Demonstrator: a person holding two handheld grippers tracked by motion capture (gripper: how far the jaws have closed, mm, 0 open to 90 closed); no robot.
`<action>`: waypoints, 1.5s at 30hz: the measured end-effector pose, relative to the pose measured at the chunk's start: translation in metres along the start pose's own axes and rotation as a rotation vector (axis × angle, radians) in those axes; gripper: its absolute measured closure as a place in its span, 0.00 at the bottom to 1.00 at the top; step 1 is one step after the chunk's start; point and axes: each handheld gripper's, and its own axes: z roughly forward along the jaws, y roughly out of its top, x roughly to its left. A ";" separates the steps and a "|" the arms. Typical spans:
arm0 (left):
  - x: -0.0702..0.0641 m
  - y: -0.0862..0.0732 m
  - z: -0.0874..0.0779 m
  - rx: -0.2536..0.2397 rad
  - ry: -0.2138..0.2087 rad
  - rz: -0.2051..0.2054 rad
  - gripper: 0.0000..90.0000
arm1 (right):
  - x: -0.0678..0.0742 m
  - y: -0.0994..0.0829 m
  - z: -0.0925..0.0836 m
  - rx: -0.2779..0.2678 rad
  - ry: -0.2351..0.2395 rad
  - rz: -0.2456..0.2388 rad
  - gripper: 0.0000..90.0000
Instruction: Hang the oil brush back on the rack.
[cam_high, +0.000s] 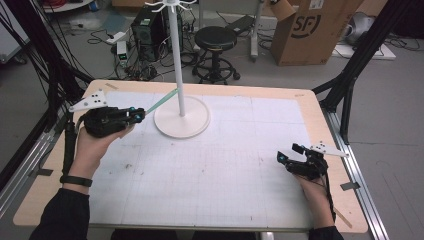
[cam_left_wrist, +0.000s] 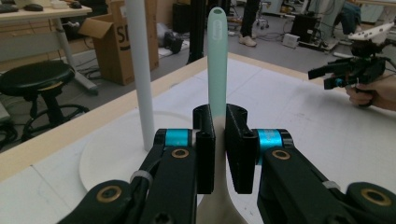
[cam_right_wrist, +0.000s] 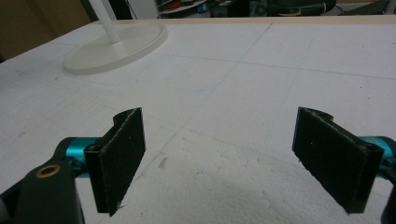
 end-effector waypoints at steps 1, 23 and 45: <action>0.001 0.004 -0.002 -0.009 0.006 0.000 0.92 | 0.000 0.000 0.000 0.000 0.000 -0.002 0.19; 0.002 0.094 -0.047 -0.157 0.102 0.050 0.92 | 0.000 0.000 0.000 0.003 0.002 0.003 0.19; 0.008 0.127 -0.046 -0.209 0.140 0.048 0.92 | 0.000 0.001 0.000 0.000 0.003 0.005 0.19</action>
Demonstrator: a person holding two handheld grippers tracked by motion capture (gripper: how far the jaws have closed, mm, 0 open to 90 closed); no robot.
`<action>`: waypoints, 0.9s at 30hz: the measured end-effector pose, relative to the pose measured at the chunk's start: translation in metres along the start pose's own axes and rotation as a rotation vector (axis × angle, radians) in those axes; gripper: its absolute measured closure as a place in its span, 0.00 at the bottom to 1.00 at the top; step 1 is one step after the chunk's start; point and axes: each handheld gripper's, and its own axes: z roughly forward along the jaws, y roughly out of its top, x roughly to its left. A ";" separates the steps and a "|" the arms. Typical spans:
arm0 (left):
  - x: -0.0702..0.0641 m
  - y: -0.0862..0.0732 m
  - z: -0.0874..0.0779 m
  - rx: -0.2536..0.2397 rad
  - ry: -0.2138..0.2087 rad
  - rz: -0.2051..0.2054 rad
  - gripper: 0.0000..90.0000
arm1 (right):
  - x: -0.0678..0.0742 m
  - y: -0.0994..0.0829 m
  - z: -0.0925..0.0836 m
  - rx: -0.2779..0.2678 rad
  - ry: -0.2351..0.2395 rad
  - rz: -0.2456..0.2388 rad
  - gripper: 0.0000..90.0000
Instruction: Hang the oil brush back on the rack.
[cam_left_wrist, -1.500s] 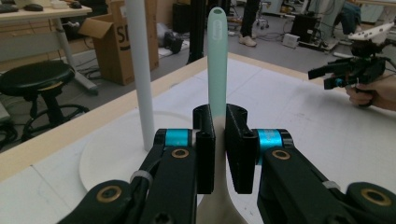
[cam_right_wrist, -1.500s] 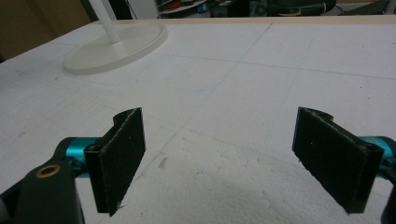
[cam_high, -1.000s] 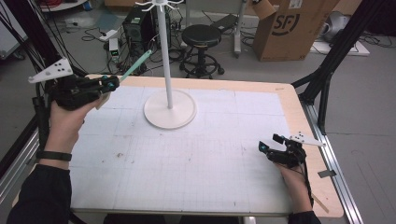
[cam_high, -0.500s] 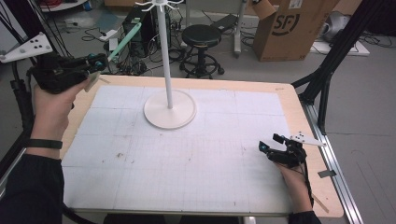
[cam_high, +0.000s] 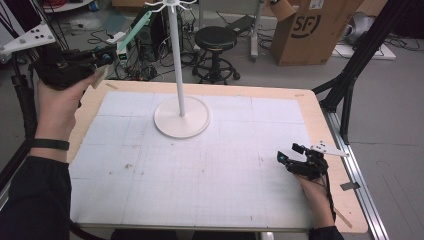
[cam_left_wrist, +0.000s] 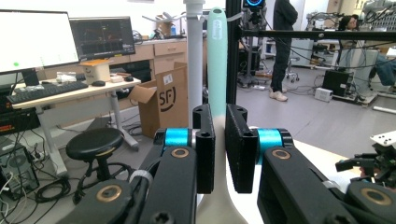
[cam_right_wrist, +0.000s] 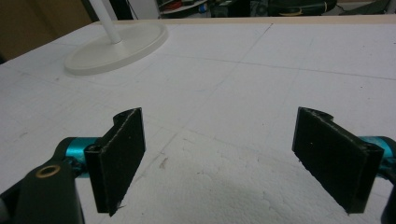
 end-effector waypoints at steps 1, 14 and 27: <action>0.001 0.000 0.001 0.004 0.000 -0.002 0.92 | 0.000 0.000 0.000 0.000 0.001 0.001 0.19; 0.004 0.000 0.011 0.002 0.003 -0.014 0.92 | 0.000 0.000 0.000 0.001 0.002 0.003 0.19; 0.006 -0.002 0.012 -0.003 0.014 -0.011 0.92 | 0.000 0.000 0.000 0.003 0.005 0.007 0.19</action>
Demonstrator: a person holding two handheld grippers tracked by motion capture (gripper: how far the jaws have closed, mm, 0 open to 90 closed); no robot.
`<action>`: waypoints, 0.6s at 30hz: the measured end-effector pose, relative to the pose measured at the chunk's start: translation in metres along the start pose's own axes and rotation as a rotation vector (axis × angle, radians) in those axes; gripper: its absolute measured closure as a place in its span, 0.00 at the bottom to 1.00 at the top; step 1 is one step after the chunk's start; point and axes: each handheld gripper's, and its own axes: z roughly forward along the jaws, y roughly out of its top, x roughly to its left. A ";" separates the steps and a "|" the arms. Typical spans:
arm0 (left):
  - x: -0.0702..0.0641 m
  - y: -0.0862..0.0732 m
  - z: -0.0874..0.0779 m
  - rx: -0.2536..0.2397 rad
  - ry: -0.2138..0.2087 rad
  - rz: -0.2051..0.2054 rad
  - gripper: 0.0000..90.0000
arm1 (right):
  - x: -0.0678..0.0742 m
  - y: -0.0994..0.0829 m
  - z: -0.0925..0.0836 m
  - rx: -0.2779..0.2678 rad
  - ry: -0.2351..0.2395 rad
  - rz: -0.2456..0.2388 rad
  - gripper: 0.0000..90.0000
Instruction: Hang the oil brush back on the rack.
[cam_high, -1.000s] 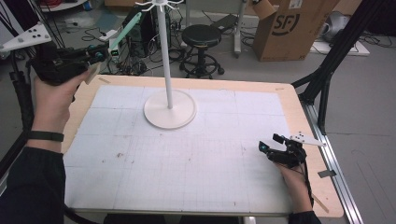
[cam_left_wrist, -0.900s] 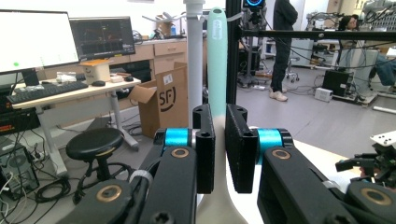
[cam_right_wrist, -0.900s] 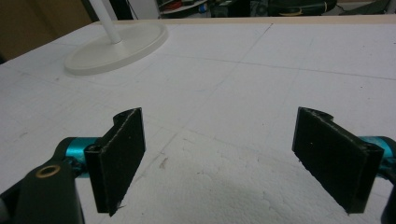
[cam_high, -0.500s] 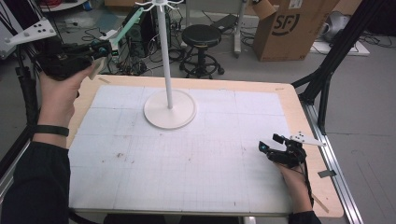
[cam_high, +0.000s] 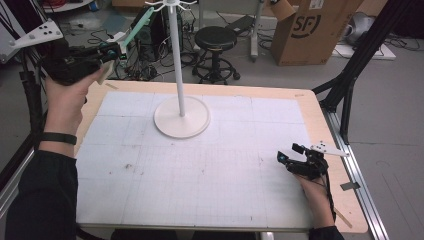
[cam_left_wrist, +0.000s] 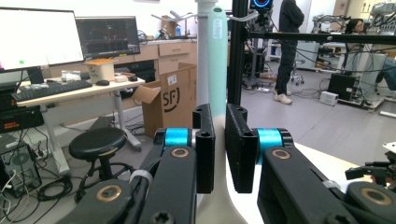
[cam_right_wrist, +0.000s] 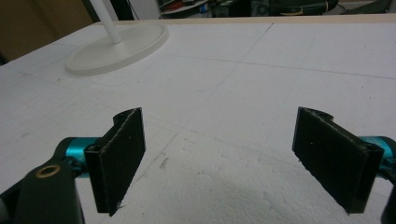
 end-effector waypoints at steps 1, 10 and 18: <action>0.000 0.000 0.000 0.003 0.003 0.003 0.92 | 0.000 0.000 0.000 -0.002 -0.001 -0.003 0.19; 0.001 -0.002 0.002 -0.001 0.003 0.004 0.92 | 0.000 0.000 0.000 -0.001 0.000 -0.001 0.19; 0.002 -0.004 0.008 0.005 0.007 0.000 0.92 | 0.000 0.000 0.000 -0.001 0.002 0.001 0.19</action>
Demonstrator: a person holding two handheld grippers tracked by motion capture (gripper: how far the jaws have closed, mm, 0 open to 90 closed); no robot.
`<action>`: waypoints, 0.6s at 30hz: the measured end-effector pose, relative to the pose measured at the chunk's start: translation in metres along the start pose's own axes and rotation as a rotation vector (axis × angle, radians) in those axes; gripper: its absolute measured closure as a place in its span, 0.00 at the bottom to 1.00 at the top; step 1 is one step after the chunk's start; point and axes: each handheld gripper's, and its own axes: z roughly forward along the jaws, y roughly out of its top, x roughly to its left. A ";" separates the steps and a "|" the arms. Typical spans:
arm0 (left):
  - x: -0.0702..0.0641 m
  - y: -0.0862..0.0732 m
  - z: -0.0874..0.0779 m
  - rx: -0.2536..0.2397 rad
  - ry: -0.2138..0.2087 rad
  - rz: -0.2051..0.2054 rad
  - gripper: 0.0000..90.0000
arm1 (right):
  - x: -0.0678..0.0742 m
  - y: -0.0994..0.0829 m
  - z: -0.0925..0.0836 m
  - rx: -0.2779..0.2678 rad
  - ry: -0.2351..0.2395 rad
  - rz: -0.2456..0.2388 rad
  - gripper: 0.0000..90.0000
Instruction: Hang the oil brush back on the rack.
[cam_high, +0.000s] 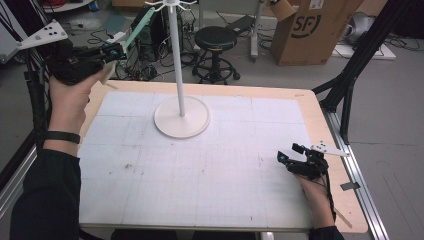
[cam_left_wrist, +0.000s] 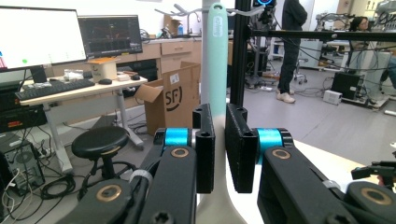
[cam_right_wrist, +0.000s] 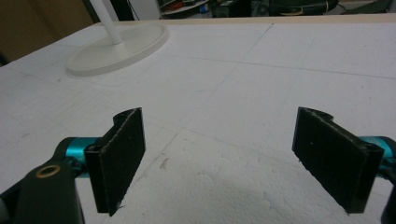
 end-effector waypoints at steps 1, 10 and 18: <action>0.000 0.000 0.002 0.004 0.001 0.004 0.92 | 0.000 0.000 0.000 -0.001 0.001 -0.002 0.19; -0.003 -0.004 0.013 0.013 -0.003 -0.001 0.92 | 0.000 0.000 0.000 -0.001 0.003 0.000 0.19; -0.002 -0.009 0.014 0.048 -0.006 -0.037 0.77 | 0.000 0.000 0.000 -0.002 0.005 0.000 0.19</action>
